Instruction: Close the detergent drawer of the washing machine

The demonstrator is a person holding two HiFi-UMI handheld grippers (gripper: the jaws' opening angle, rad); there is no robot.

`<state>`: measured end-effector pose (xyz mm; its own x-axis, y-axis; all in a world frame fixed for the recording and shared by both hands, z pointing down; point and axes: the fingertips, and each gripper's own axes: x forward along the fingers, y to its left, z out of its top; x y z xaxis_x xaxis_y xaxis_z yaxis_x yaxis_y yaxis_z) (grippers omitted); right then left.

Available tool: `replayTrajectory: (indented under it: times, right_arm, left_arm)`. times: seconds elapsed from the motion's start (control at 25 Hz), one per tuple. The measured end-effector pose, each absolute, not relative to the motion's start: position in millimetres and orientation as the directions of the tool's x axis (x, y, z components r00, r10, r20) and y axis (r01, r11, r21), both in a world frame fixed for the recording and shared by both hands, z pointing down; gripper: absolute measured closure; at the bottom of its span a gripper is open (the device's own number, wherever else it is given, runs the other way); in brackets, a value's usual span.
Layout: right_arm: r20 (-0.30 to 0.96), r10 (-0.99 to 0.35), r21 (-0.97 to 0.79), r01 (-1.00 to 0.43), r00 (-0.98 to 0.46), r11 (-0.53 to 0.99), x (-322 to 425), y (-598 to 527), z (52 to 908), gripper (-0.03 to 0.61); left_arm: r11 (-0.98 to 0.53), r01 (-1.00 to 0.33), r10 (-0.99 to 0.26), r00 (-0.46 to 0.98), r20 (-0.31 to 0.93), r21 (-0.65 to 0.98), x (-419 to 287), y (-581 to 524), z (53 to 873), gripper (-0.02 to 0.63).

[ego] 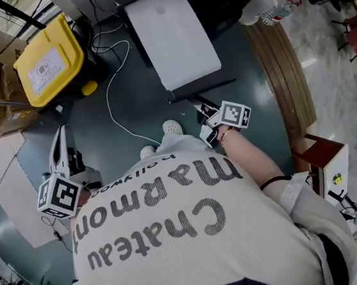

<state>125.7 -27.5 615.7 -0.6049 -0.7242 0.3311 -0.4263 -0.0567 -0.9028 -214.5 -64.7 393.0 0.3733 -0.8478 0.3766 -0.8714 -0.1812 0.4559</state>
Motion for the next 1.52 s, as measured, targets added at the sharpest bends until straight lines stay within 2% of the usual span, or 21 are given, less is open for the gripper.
replayTrajectory:
  times: [0.32,0.88,1.52]
  right_arm:
    - [0.352,-0.718,-0.904,-0.418,-0.600,-0.093,125,-27,613,0.463]
    - [0.319,-0.733,-0.912,-0.406,-0.601,-0.064,129,-41,593,0.474]
    - [0.281,-0.751,-0.926,-0.375,-0.598,-0.048,133,-87,586,0.480]
  left_arm:
    - [-0.172,-0.872,-0.861,0.359,0.359,0.459,-218,-70,388,0.605]
    - [-0.166,-0.867,-0.880,0.345,0.327,0.470,-223,-69,381,0.606]
    - [-0.070,-0.878,-0.916,0.245,0.319,0.473,-242,-58,383,0.606]
